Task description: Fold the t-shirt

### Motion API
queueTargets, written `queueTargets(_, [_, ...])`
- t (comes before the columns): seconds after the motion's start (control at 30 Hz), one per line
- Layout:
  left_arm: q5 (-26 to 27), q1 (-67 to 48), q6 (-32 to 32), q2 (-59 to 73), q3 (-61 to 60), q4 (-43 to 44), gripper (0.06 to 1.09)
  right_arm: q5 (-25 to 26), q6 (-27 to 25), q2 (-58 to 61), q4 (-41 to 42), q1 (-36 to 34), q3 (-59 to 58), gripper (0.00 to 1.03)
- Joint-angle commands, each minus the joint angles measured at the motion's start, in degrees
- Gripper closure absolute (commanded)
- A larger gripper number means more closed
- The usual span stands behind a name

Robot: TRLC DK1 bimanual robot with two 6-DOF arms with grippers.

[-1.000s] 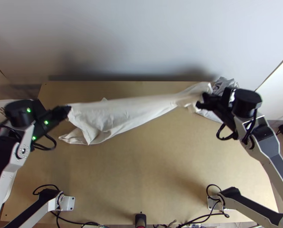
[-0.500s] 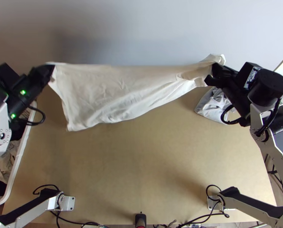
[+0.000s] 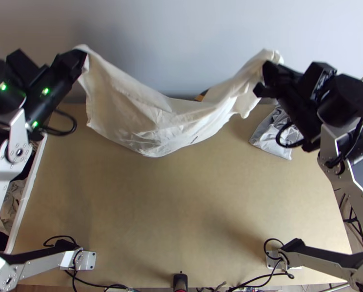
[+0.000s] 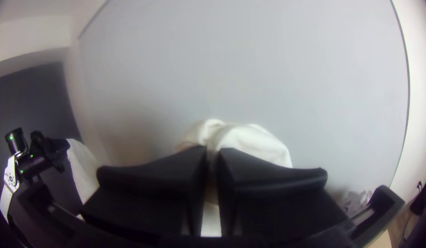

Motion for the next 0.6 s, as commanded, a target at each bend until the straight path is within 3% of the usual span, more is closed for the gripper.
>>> queueTargets(0.0, [-3.2, -0.7, 2.4, 8.0, 10.6, 1.2, 1.00, 0.0, -4.0, 6.4, 1.2, 0.3, 11.5, 0.96])
queueTargets(0.17, [-3.4, 2.9, 3.8, 13.0, 16.8, 1.1, 1.00, 0.0, -6.0, 12.0, 1.4, -1.9, 17.9, 0.96])
queueTargets(0.47, [-7.7, 7.5, 4.0, 21.0, 21.2, 4.3, 1.00, 0.2, -7.2, 21.4, 9.6, -8.3, 23.0, 0.96])
queueTargets(0.57, [-9.8, 9.0, 4.1, 23.7, 25.4, 5.4, 1.00, 3.0, -7.0, 25.8, 10.8, -10.5, 29.4, 0.96])
